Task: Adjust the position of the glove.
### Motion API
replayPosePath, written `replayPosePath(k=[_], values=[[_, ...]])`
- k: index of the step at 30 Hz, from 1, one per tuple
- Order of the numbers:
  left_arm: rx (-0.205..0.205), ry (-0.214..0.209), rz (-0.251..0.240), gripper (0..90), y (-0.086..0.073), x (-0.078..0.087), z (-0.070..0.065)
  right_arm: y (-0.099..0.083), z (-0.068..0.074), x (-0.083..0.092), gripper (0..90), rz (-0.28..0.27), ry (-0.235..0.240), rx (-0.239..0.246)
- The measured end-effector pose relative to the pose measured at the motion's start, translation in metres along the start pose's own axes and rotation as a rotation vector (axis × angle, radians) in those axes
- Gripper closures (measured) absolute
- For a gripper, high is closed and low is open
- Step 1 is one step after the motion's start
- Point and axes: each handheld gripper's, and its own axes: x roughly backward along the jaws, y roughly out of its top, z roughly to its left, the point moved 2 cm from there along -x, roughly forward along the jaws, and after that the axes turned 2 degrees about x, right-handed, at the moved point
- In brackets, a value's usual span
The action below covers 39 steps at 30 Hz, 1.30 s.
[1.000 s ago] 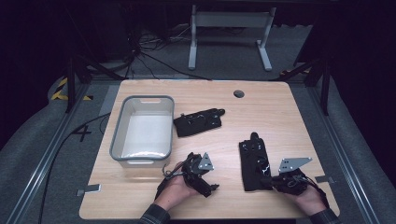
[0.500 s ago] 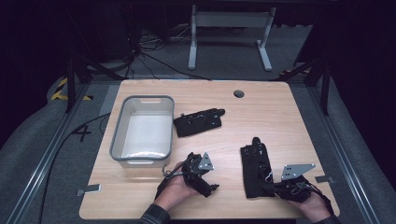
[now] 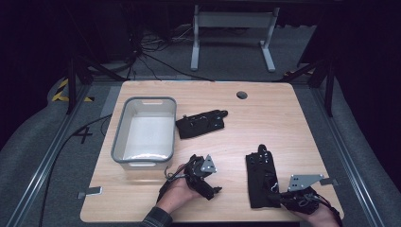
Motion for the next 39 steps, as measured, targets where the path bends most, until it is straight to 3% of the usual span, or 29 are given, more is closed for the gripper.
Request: replayPosePath(k=[3, 10, 15, 18, 20, 22, 25, 28, 30, 33, 35, 36, 39], values=[[0.000, 0.001, -0.001, 0.1, 0.000, 0.000, 0.000, 0.005, -0.005, 0.003, 90.0, -0.030, -0.022, -0.002], [0.005, 0.000, 0.002, 1.2, 0.000, 0.001, 0.000, 0.020, -0.031, -0.002, 90.0, -0.066, -0.056, -0.012], [0.019, 0.010, 0.004, 13.8, 0.003, 0.004, 0.001, 0.022, -0.044, -0.002, 89.8, -0.080, -0.073, -0.022], [0.046, 0.016, 0.021, 16.6, 0.008, 0.004, 0.004, 0.022, -0.048, -0.002, 88.9, -0.083, -0.074, -0.028], [0.056, 0.024, 0.041, 30.5, 0.013, 0.006, 0.008, 0.022, -0.051, -0.003, 88.9, -0.082, -0.074, -0.026], [0.079, 0.022, 0.035, 36.9, 0.016, 0.006, 0.013, 0.023, -0.051, -0.004, 88.7, -0.081, -0.075, -0.023], [0.076, 0.033, 0.039, 46.4, 0.020, 0.007, 0.017, 0.023, -0.052, -0.004, 88.7, -0.081, -0.074, -0.020], [0.078, 0.049, 0.021, 69.4, 0.033, 0.010, 0.025, 0.024, -0.054, -0.004, 88.8, -0.080, -0.080, -0.018], [0.072, 0.055, 0.024, 74.1, 0.037, 0.010, 0.027, 0.024, -0.055, -0.005, 88.8, -0.081, -0.077, -0.020], [0.097, 0.081, 0.026, 89.6, 0.051, 0.011, 0.037, 0.024, -0.056, -0.005, 88.8, -0.077, -0.078, -0.018], [0.106, 0.082, 0.027, 89.8, 0.054, 0.011, 0.039, 0.024, -0.056, -0.005, 88.9, -0.077, -0.077, -0.018], [0.120, 0.105, 0.032, 89.8, 0.060, 0.009, 0.046, 0.024, -0.056, -0.005, 88.9, -0.075, -0.077, -0.018], [0.134, 0.124, 0.031, 89.8, 0.065, 0.008, 0.053, 0.024, -0.056, -0.004, 88.9, -0.074, -0.080, -0.017]])
